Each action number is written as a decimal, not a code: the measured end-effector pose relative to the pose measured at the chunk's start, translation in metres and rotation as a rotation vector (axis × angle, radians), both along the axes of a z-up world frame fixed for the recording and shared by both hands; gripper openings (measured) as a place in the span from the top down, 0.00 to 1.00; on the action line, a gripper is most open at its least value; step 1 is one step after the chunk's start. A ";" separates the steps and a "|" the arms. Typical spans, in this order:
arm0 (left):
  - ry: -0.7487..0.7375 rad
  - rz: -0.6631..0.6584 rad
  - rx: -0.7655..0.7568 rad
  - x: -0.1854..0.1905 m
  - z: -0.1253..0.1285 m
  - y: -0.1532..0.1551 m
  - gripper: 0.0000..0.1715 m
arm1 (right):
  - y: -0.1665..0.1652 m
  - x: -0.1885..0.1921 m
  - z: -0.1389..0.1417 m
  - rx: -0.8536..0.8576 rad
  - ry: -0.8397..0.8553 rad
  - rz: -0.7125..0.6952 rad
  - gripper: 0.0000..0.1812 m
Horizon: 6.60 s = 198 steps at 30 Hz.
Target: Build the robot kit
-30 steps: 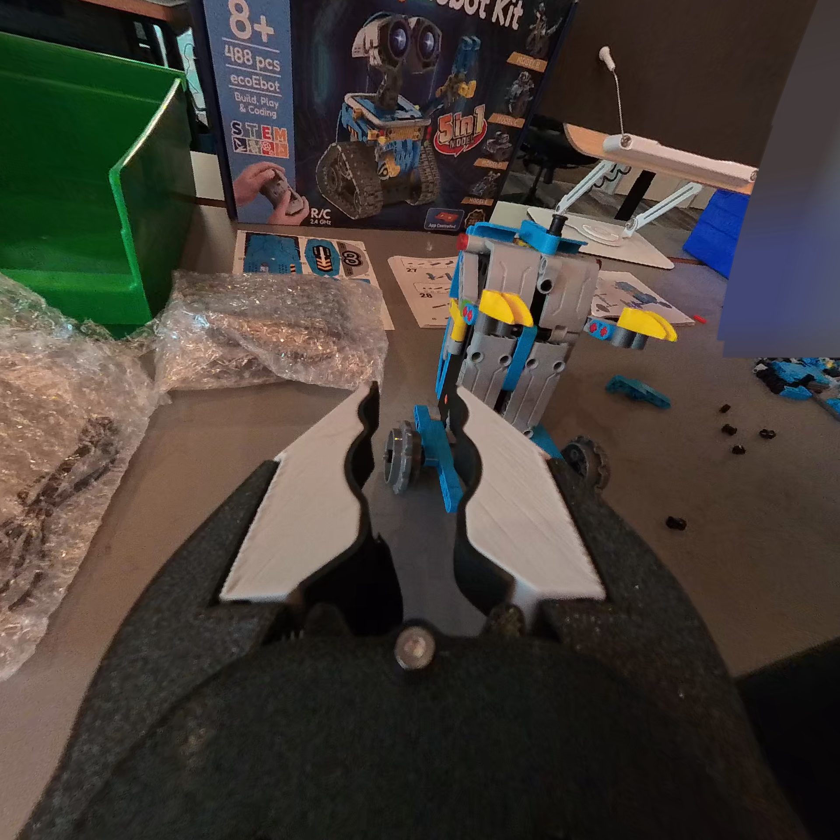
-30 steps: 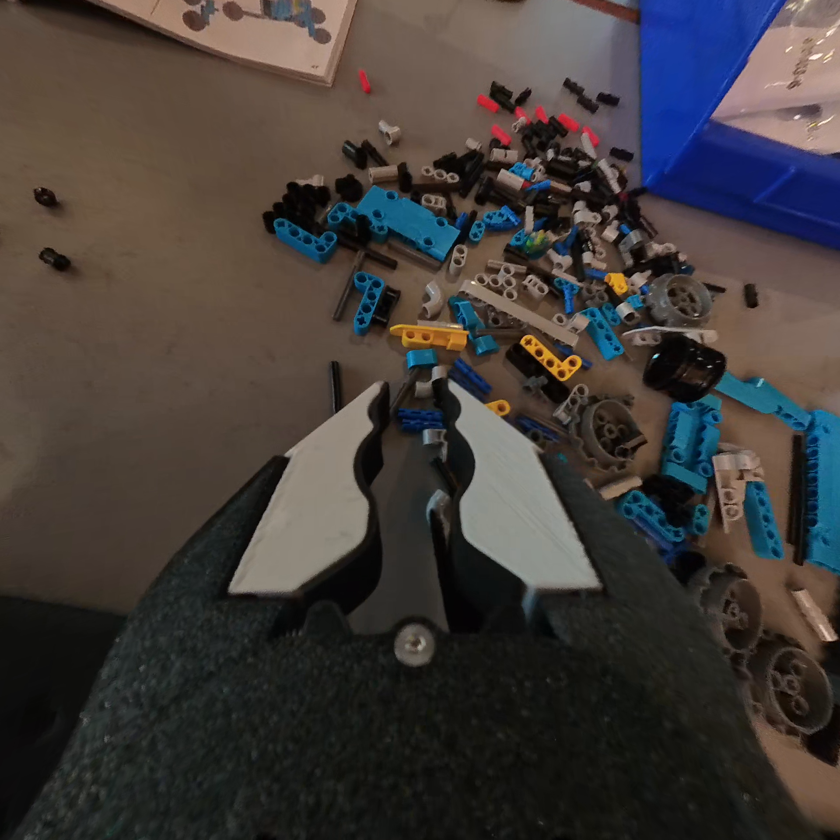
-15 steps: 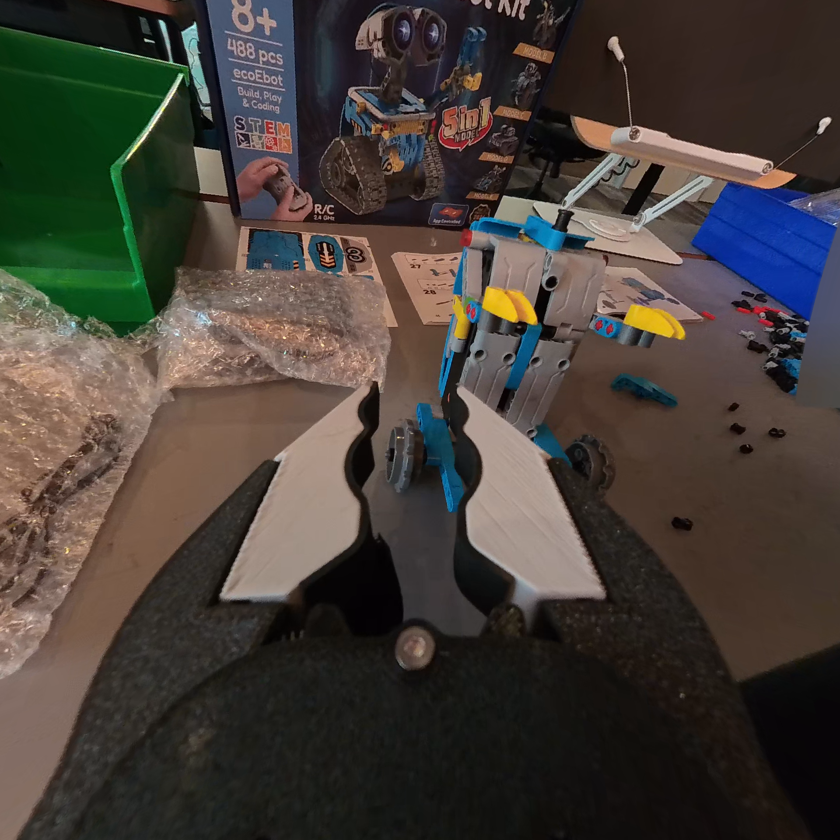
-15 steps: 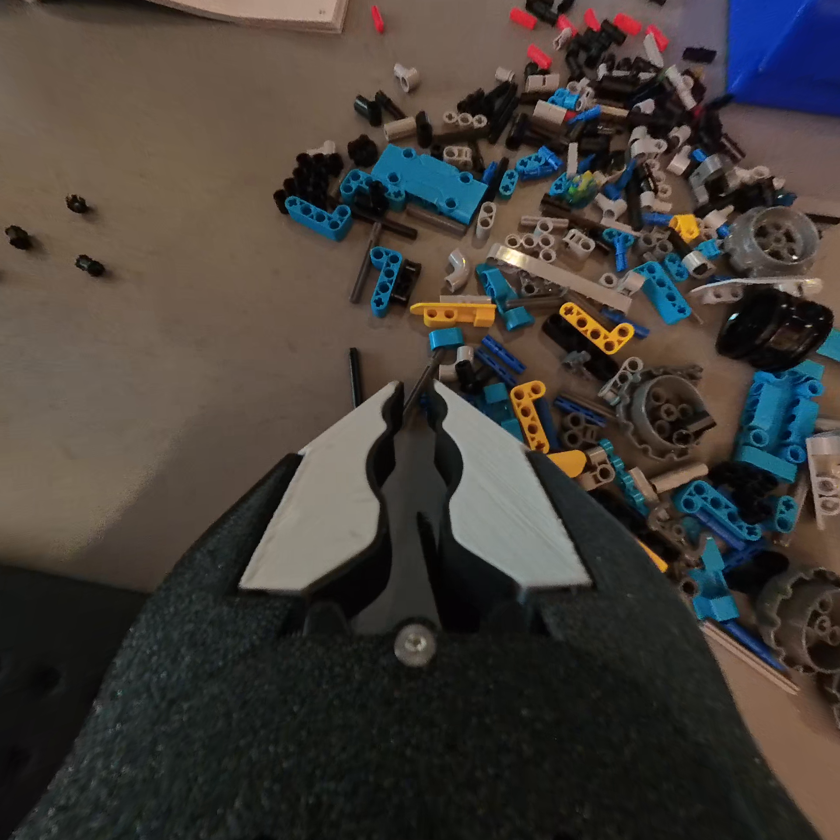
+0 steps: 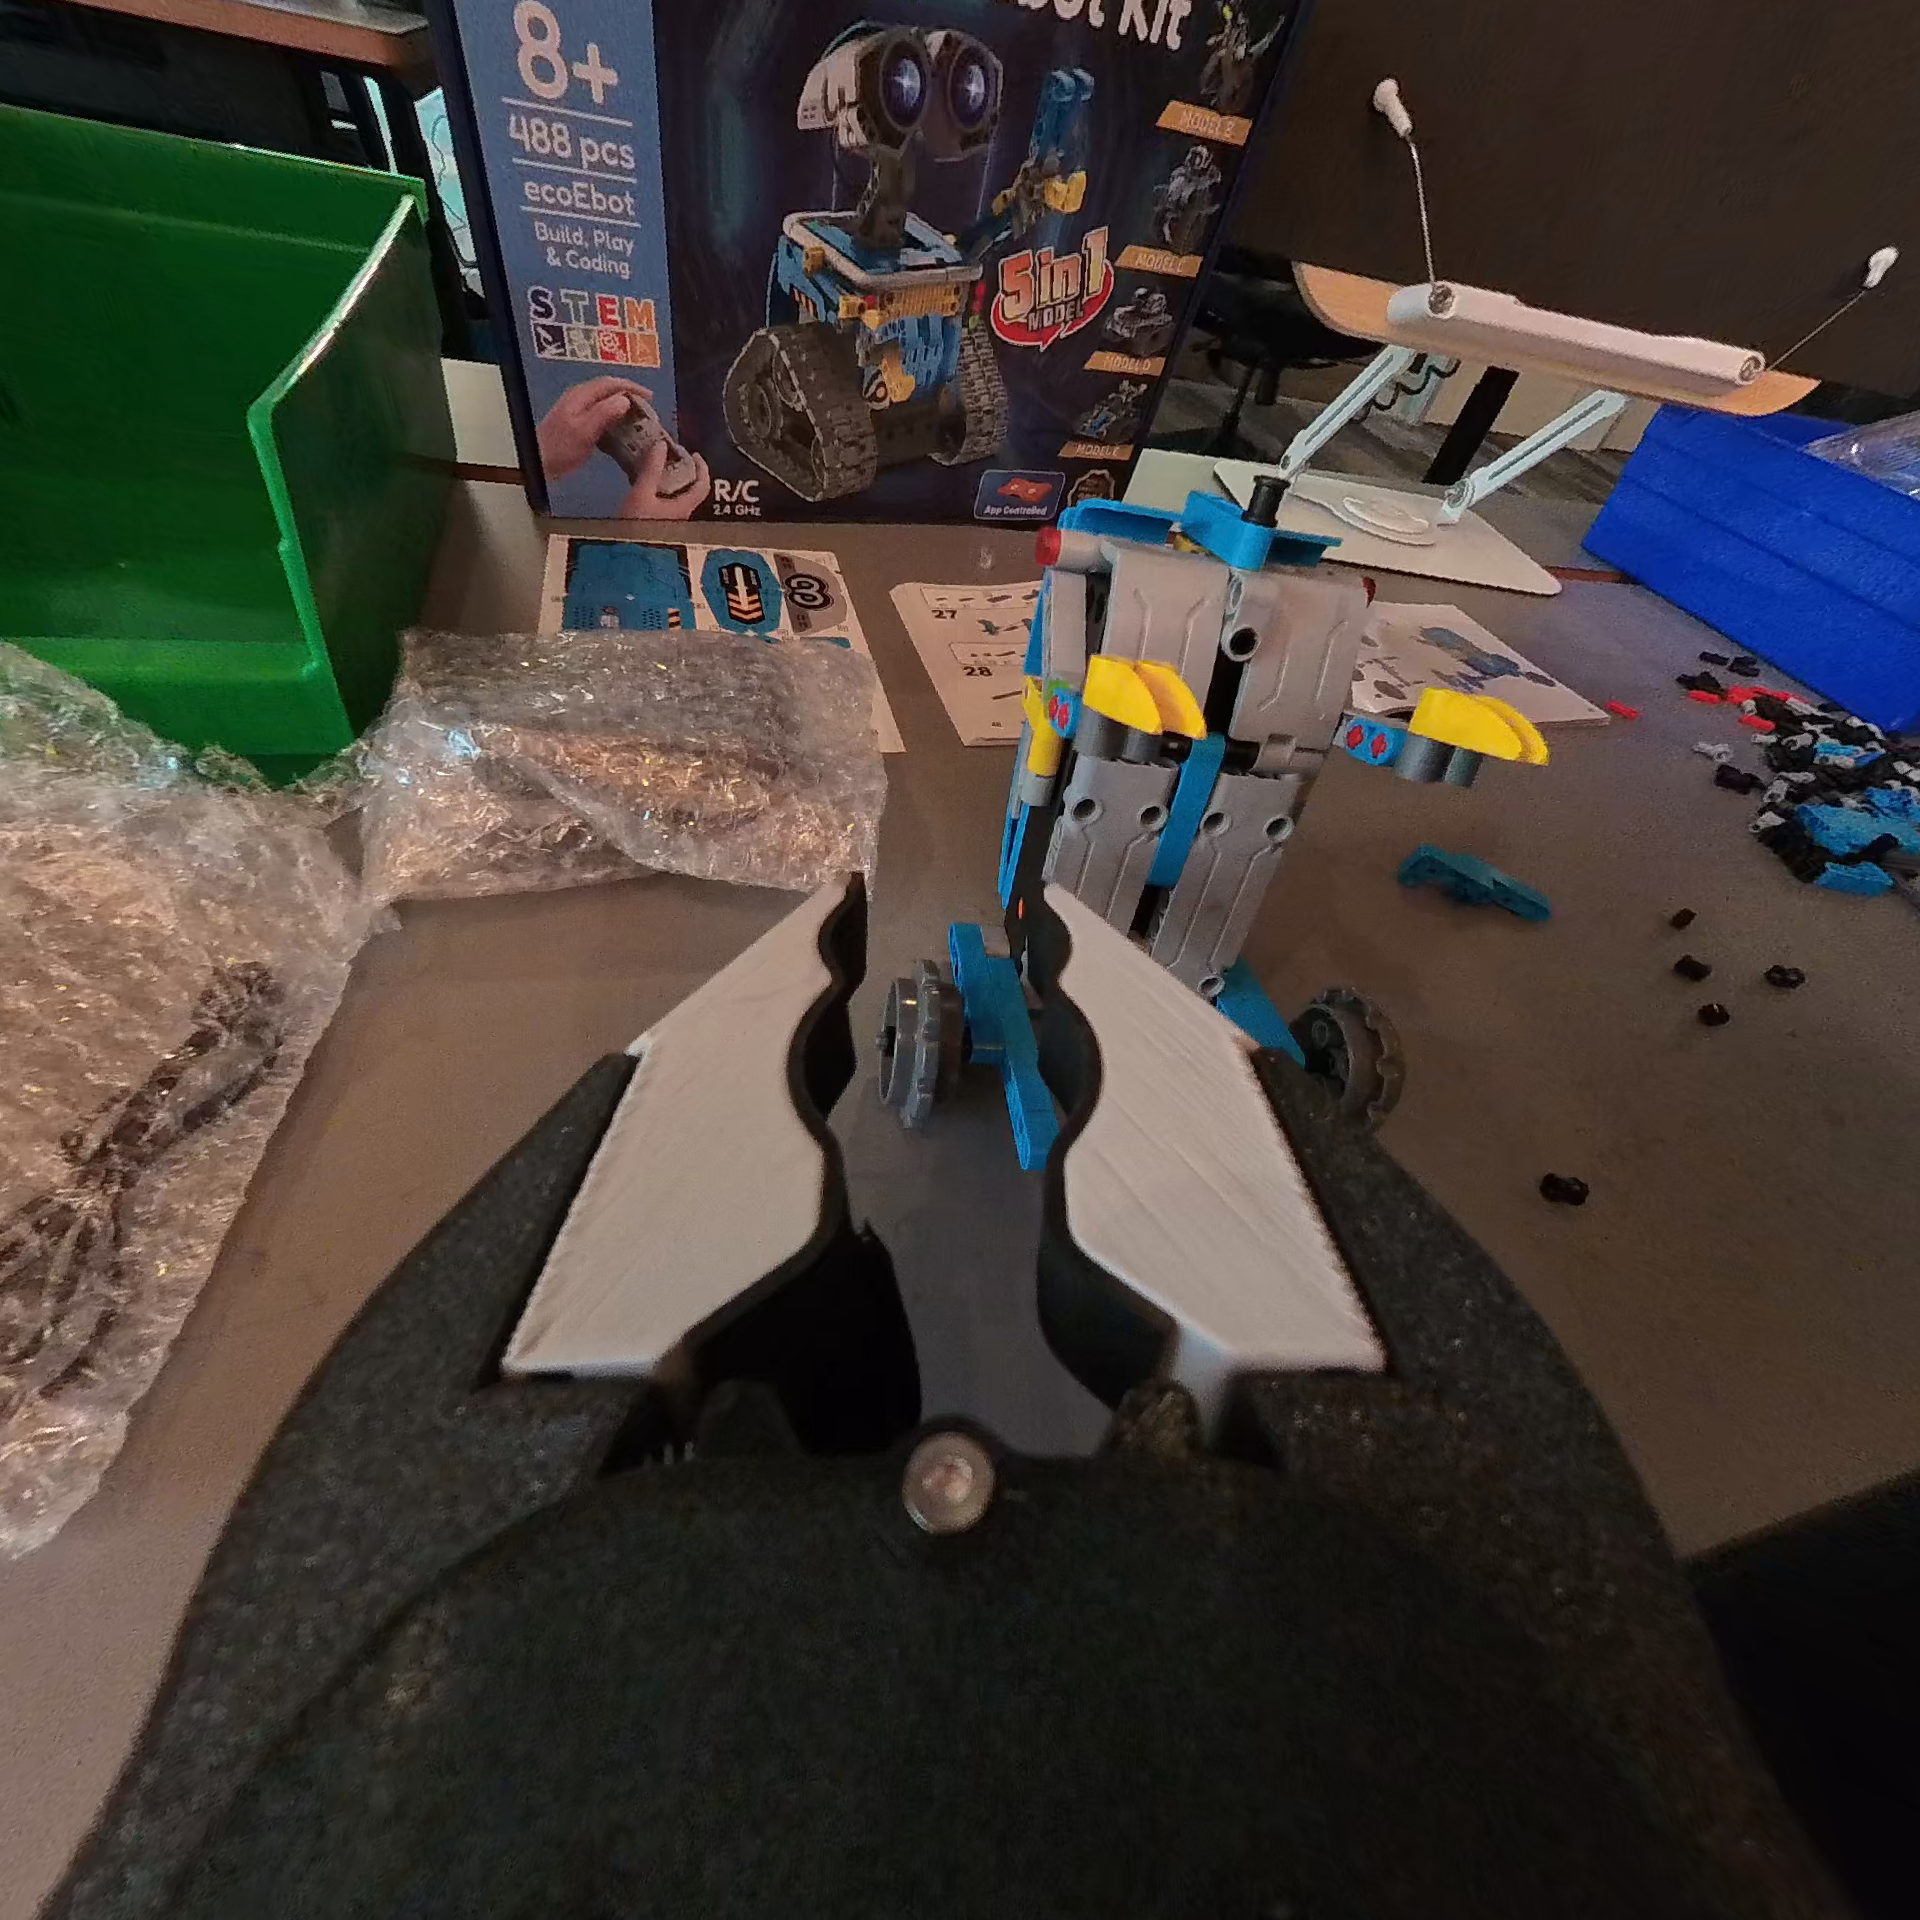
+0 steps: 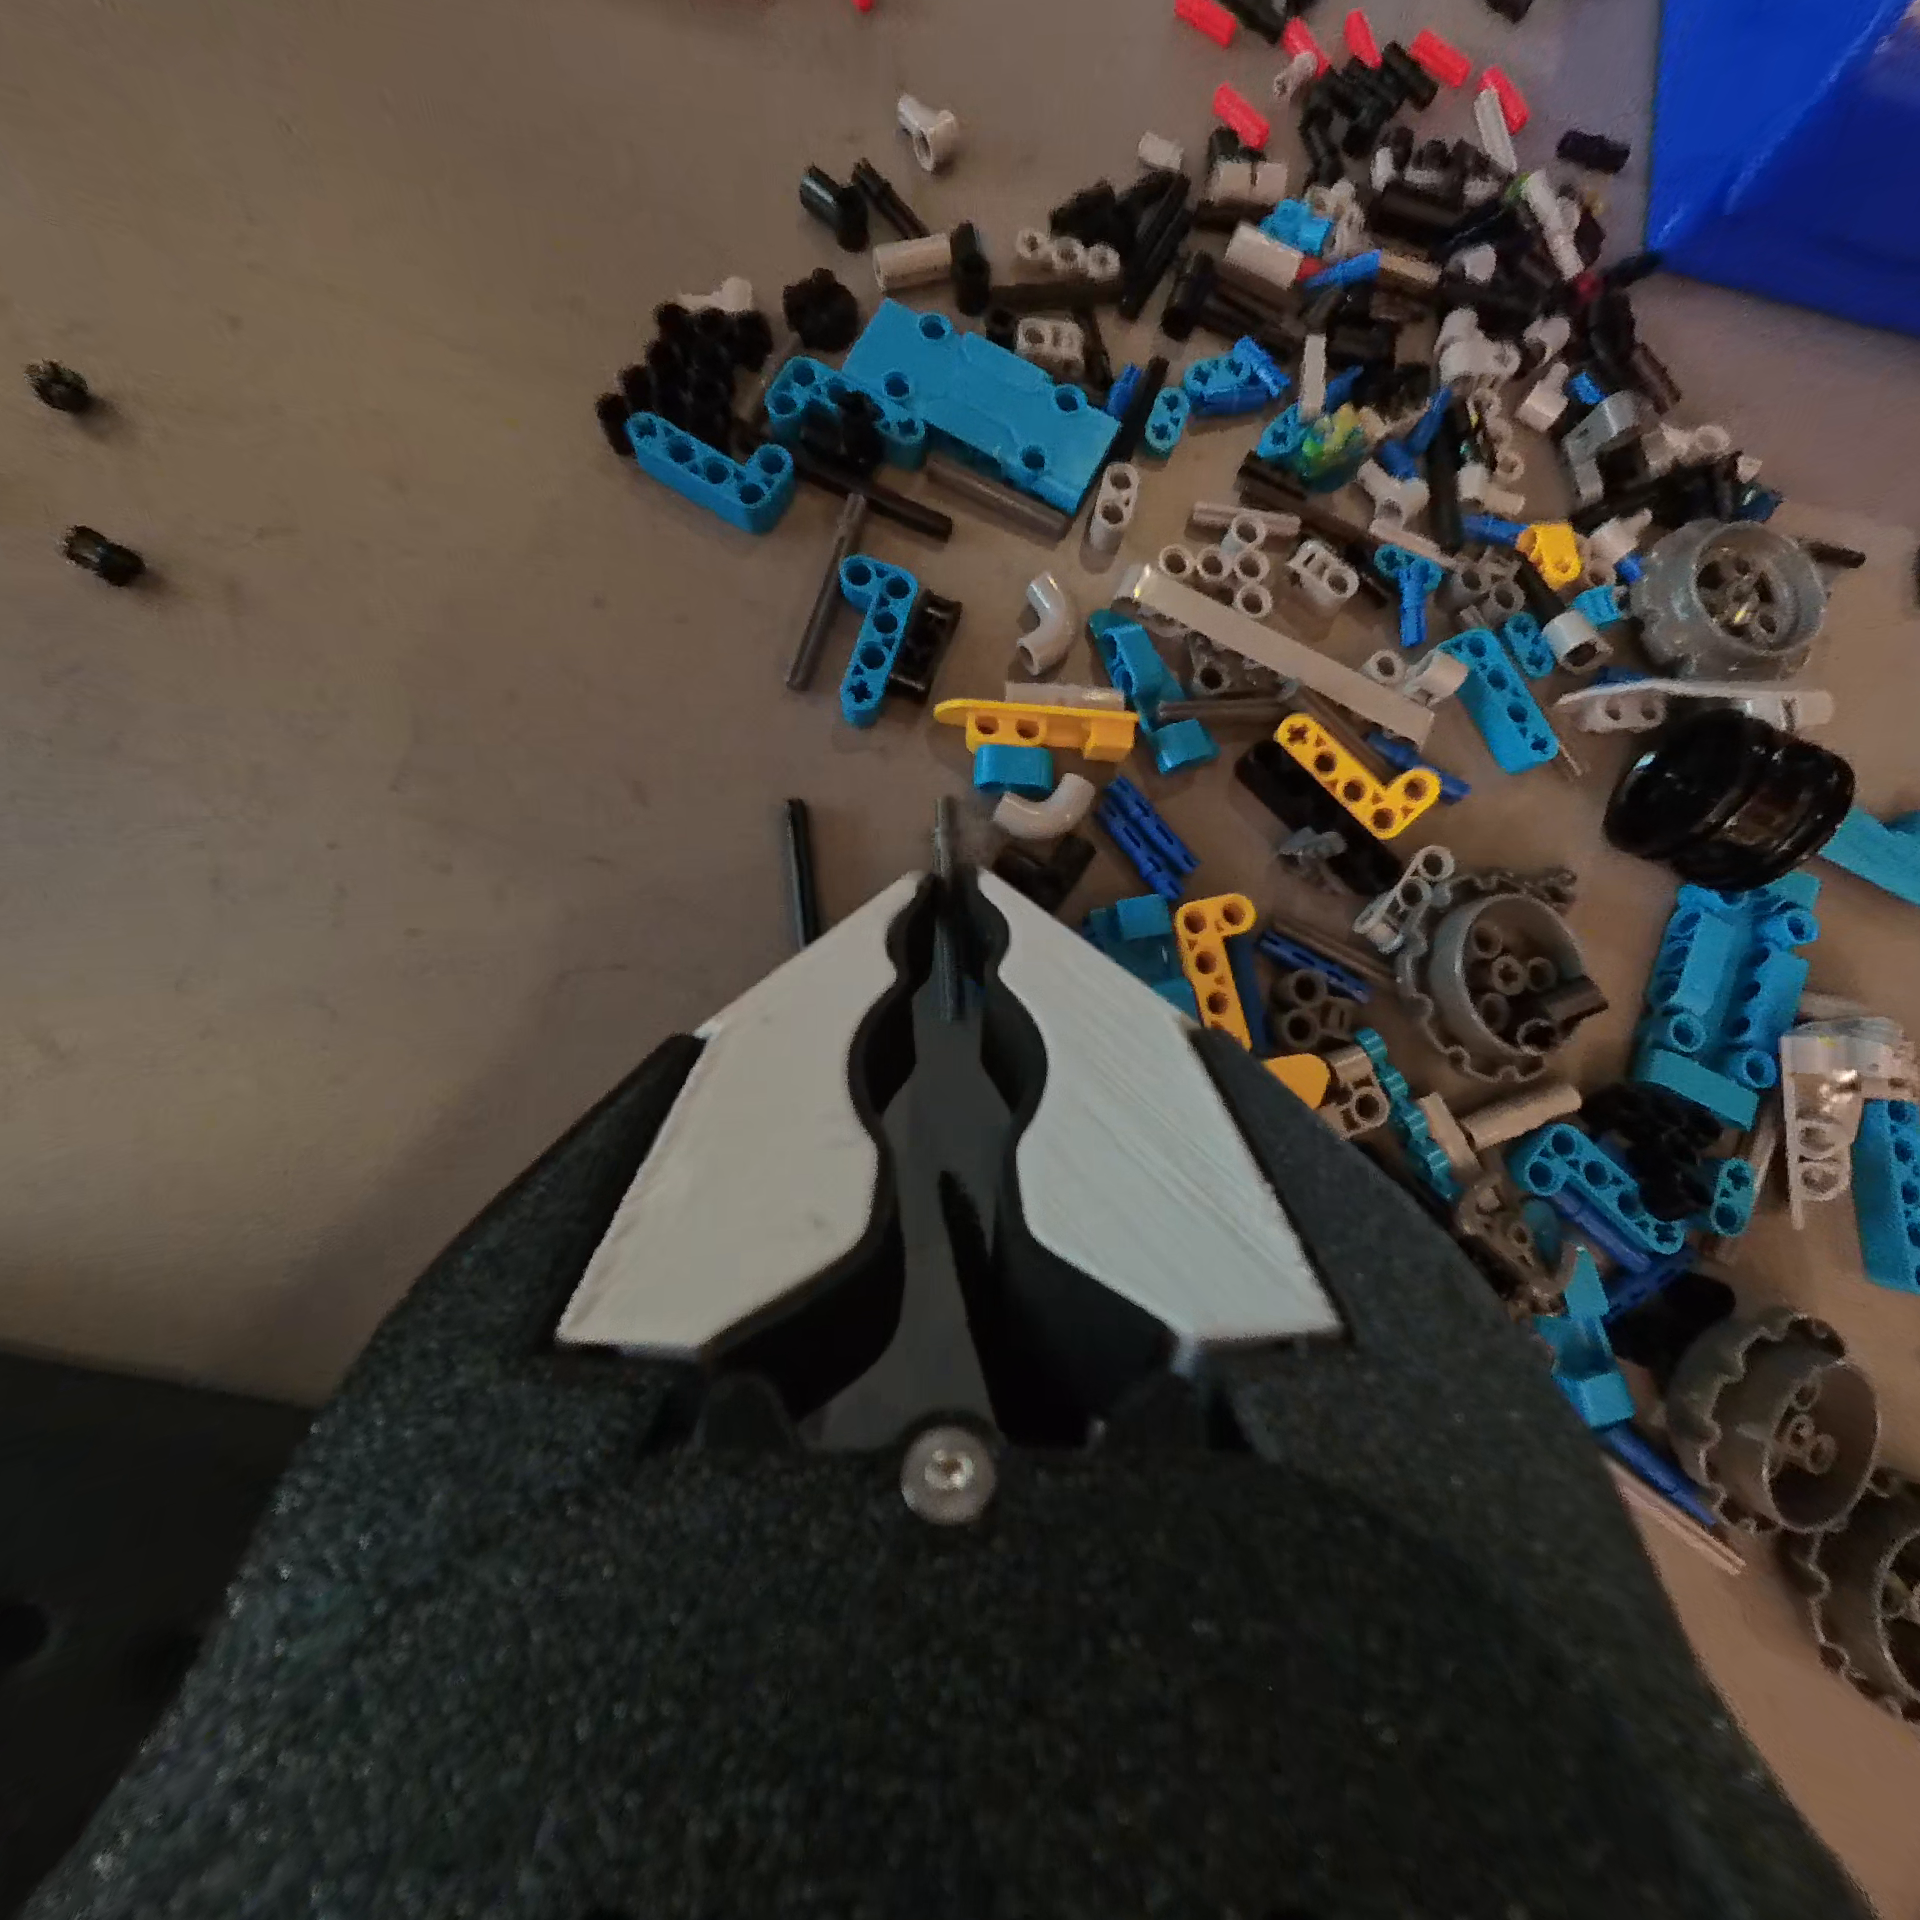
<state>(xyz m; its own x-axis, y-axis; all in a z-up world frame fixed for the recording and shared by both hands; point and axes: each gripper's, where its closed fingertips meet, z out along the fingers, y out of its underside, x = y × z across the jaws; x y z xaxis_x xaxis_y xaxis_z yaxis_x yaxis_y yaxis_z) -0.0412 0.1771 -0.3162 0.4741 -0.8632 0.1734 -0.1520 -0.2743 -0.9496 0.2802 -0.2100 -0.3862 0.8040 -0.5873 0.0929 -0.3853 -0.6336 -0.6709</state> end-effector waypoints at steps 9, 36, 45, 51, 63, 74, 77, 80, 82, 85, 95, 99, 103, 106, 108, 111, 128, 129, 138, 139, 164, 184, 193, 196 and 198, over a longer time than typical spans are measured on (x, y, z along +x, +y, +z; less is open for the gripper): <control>-0.001 0.001 0.005 0.000 0.000 0.000 0.83 | 0.117 -0.108 0.024 0.142 0.117 0.407 0.98; 0.058 0.024 0.130 -0.001 0.002 -0.004 0.82 | 0.036 -0.080 0.039 0.209 0.044 0.263 0.94; 0.109 0.027 0.179 0.002 -0.001 -0.006 0.82 | -0.143 0.013 0.018 0.108 -0.025 -0.103 0.93; 0.101 0.024 0.183 0.002 0.000 -0.006 0.83 | -0.172 0.028 0.006 0.108 -0.002 -0.148 0.94; 0.114 0.017 0.194 0.003 -0.001 -0.008 0.82 | -0.178 0.044 0.017 0.040 -0.074 -0.129 0.95; 0.108 0.009 0.192 0.004 0.000 -0.009 0.83 | -0.169 0.066 0.037 0.045 -0.074 -0.088 0.98; 0.098 0.009 0.184 0.003 0.001 -0.008 0.83 | -0.158 0.070 0.036 0.019 -0.084 -0.065 0.98; 0.087 0.011 0.174 0.002 0.001 -0.008 0.83 | -0.139 0.067 0.034 0.042 -0.058 -0.027 0.98; 0.082 0.013 0.173 0.001 0.002 -0.007 0.83 | -0.127 0.064 0.033 0.042 -0.054 0.000 0.98; 0.073 0.014 0.186 0.001 0.004 -0.008 0.83 | -0.113 0.059 0.030 0.033 -0.050 0.036 0.98; 0.086 0.000 0.197 0.002 0.003 -0.011 0.83 | -0.087 0.043 0.023 0.048 -0.006 0.070 0.93; 0.085 -0.003 0.190 0.003 0.002 -0.011 0.83 | -0.078 0.043 0.024 0.060 -0.005 0.069 0.94; 0.087 -0.006 0.186 0.003 0.002 -0.011 0.83 | -0.064 0.042 0.023 0.051 -0.007 0.092 0.95; 0.088 -0.007 0.181 0.003 0.001 -0.010 0.83 | -0.053 0.046 0.021 0.028 -0.019 0.107 0.95; 0.089 -0.006 0.178 0.003 0.001 -0.010 0.82 | -0.045 0.050 0.019 0.015 -0.023 0.115 0.95; 0.091 -0.004 0.175 0.003 0.001 -0.010 0.82 | -0.035 0.063 0.014 -0.024 -0.028 0.111 0.95; 0.134 -0.009 0.167 0.006 -0.005 -0.009 0.82 | -0.010 0.082 0.003 -0.075 -0.006 0.151 0.98; 0.135 -0.010 0.169 0.006 -0.005 -0.009 0.82 | -0.010 0.082 0.003 -0.076 -0.006 0.154 0.98; 0.122 -0.014 0.167 0.006 -0.004 -0.010 0.83 | -0.001 0.063 0.047 0.050 -0.020 0.200 0.99; 0.122 -0.014 0.167 0.006 -0.004 -0.010 0.83 | 0.007 0.052 0.052 0.084 0.004 0.233 0.99; 0.104 -0.005 0.100 0.005 -0.006 -0.004 0.83 | 0.185 -0.186 0.004 0.021 0.127 1.013 0.99; 0.092 -0.005 0.097 0.005 -0.005 -0.003 0.82 | 0.116 -0.050 0.065 0.297 0.183 0.551 0.89; 0.120 -0.010 0.135 0.007 -0.006 -0.006 0.82 | -0.187 0.149 0.061 0.008 -0.035 -0.204 0.86; 0.133 -0.009 0.148 0.008 -0.007 -0.007 0.82 | -0.201 0.145 0.044 0.036 0.063 -0.192 0.83; 0.142 -0.008 0.152 0.008 -0.007 -0.007 0.82 | -0.174 0.135 0.038 0.060 0.078 -0.104 0.84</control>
